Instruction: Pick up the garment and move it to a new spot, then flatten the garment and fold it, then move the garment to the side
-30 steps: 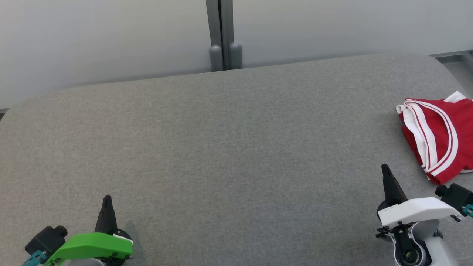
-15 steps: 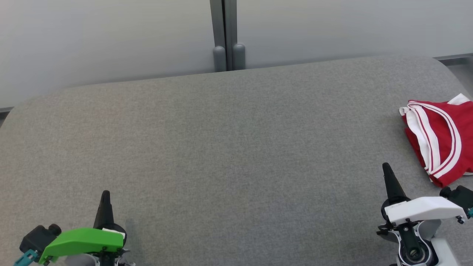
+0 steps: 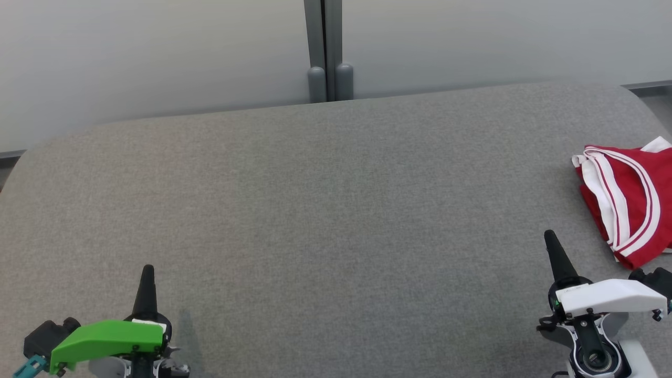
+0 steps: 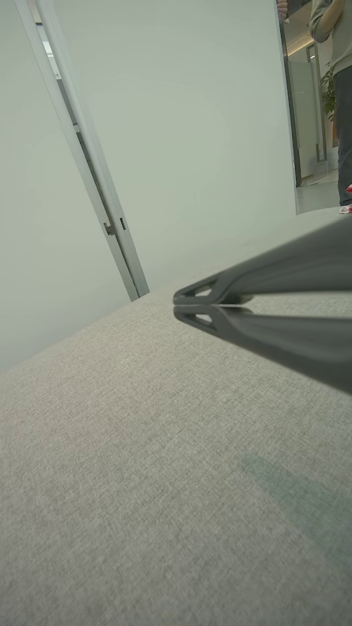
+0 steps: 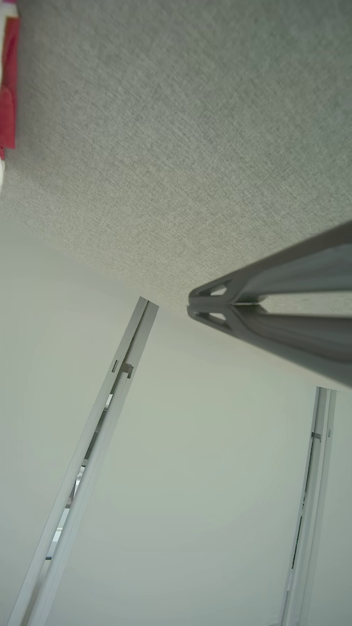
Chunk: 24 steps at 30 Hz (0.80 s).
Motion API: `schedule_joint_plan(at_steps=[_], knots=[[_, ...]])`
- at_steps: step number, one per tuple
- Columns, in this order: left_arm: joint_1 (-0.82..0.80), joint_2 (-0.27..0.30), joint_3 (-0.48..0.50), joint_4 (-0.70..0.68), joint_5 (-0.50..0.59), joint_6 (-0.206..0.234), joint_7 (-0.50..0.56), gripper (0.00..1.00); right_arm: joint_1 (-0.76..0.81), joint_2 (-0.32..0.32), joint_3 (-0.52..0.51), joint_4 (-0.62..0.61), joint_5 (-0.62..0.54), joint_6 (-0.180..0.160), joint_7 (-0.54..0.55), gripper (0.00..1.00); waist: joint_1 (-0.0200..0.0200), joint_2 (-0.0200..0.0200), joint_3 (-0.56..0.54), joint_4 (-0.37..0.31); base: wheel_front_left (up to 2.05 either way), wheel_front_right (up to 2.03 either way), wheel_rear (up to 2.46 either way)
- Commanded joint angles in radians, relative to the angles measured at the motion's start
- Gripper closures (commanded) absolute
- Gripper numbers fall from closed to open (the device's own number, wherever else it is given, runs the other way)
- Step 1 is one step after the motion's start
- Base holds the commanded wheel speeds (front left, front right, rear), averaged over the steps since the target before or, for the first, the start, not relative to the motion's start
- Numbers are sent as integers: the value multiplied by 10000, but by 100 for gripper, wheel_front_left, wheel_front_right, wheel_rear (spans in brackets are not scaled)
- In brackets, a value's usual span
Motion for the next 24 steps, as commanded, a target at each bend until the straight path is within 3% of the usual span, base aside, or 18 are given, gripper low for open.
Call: schedule_joint_plan(at_steps=[1,24], knots=[[-273,78,66,-123,-251,-66,73,100,63,-63,-46,-143,241,-2,75,100,0,0,-4,11,0,0,0],[-451,92,314,-239,-2297,-176,649,100,183,-82,-129,-414,2376,-3,647,100,0,0,-64,212,0,0,0]])
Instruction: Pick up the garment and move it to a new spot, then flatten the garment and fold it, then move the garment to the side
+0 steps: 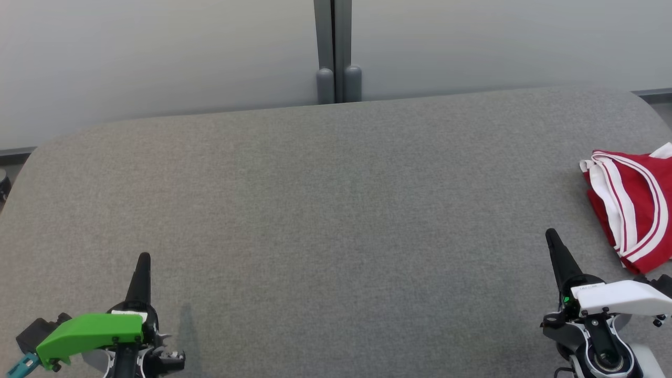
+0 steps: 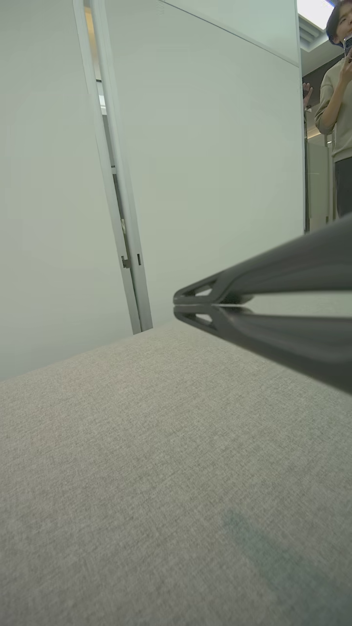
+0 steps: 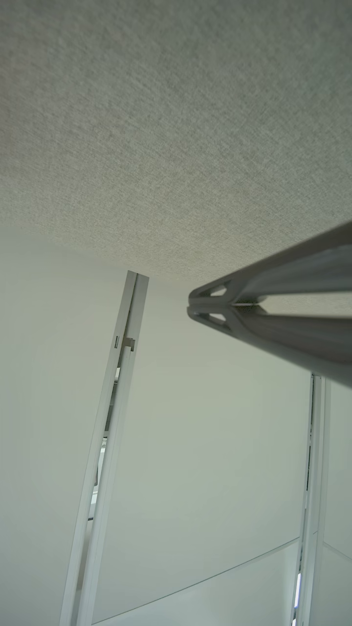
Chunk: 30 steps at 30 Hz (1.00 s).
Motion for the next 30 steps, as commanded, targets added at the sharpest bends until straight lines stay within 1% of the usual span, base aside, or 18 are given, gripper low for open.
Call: schedule_joint_plan(at_steps=[1,26,30], knots=[[-210,77,50,-67,-208,-82,76,100,63,-59,-30,-116,233,-1,81,100,0,0,-4,13,0,0,0],[-339,88,257,-170,-1904,-167,526,100,199,-76,-99,-325,1974,-3,546,100,0,0,-64,213,0,0,0],[-354,88,267,-175,-1980,-161,580,100,208,-77,-104,-335,2060,-3,574,100,0,0,-70,232,0,0,0]])
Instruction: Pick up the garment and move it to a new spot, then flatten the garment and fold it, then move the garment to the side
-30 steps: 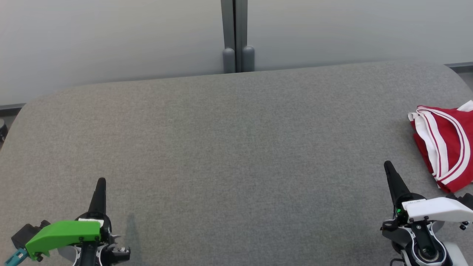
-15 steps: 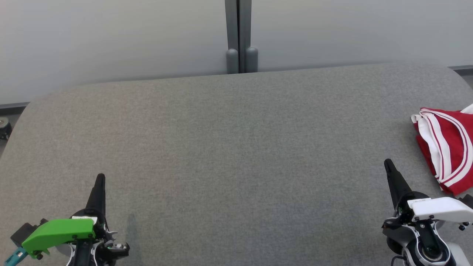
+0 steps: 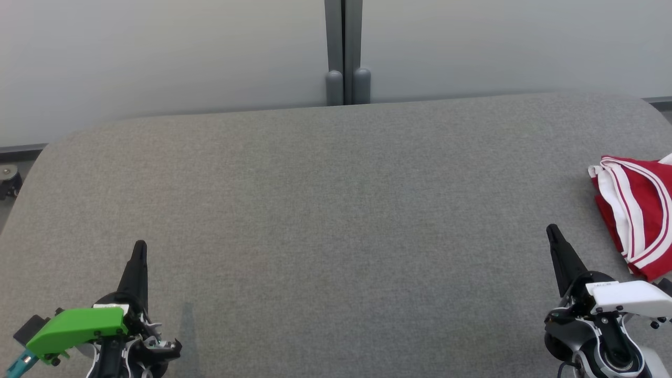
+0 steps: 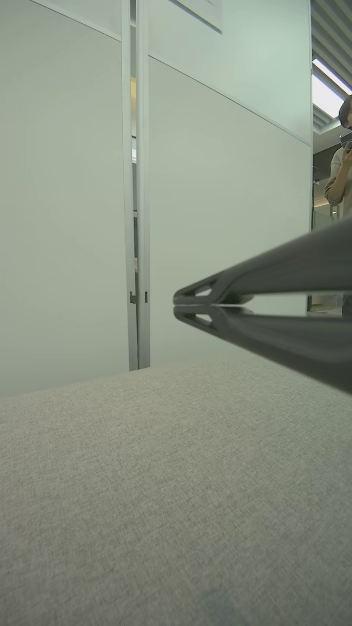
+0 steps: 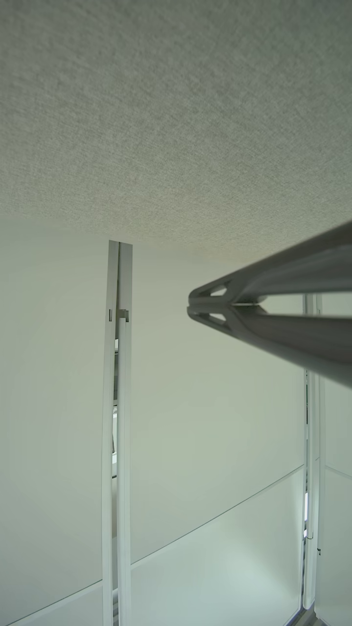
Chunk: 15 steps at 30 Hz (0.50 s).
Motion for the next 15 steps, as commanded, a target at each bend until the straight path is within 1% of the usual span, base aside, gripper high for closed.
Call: schedule_joint_plan(at_steps=[1,15], knots=[[-132,71,25,-43,-30,-44,53,100,149,-60,-22,-42,16,-3,37,100,0,0,0,0,0,0,0],[-130,71,25,-41,-30,-44,51,100,145,-58,-20,-42,16,-3,37,100,0,0,0,0,0,0,0]])
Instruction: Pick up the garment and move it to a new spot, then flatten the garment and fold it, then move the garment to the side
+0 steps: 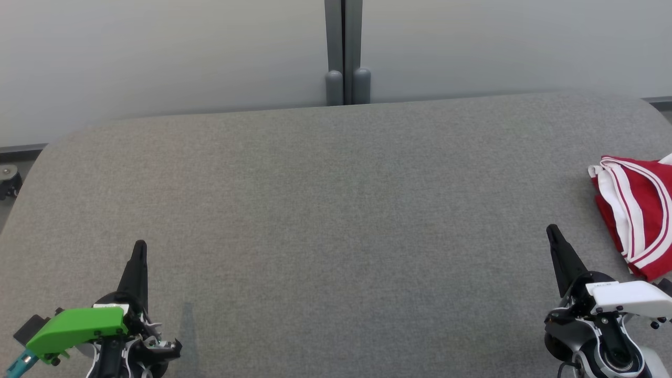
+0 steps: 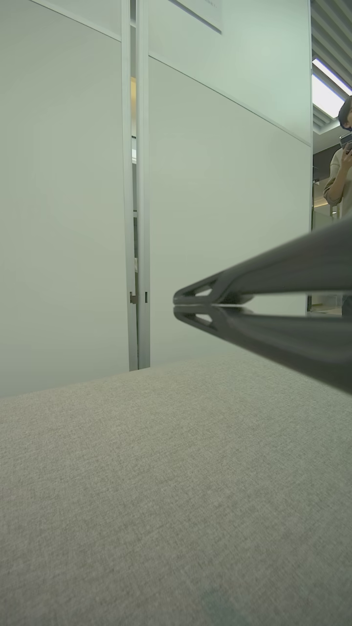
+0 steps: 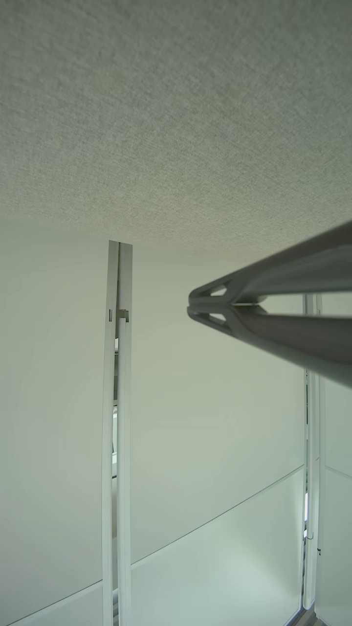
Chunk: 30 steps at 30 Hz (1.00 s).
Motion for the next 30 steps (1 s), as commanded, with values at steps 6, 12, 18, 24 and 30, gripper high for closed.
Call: schedule_joint_plan(at_steps=[6,12,18,24,30], knots=[[-126,69,22,-40,-31,-42,49,100,137,-57,-18,-40,16,-3,37,100,0,0,0,0,0,0,0],[-126,69,22,-40,-31,-43,48,100,138,-57,-18,-40,16,-3,37,100,0,0,0,0,0,0,0],[-126,69,22,-40,-31,-43,48,100,137,-57,-18,-40,16,-3,37,100,0,0,0,0,0,0,0],[-126,69,21,-40,-31,-43,48,100,137,-57,-18,-40,16,-3,39,100,0,0,0,0,0,0,0],[-125,70,21,-40,-31,-43,48,100,137,-57,-18,-40,16,-3,37,100,0,0,0,0,0,0,0]])
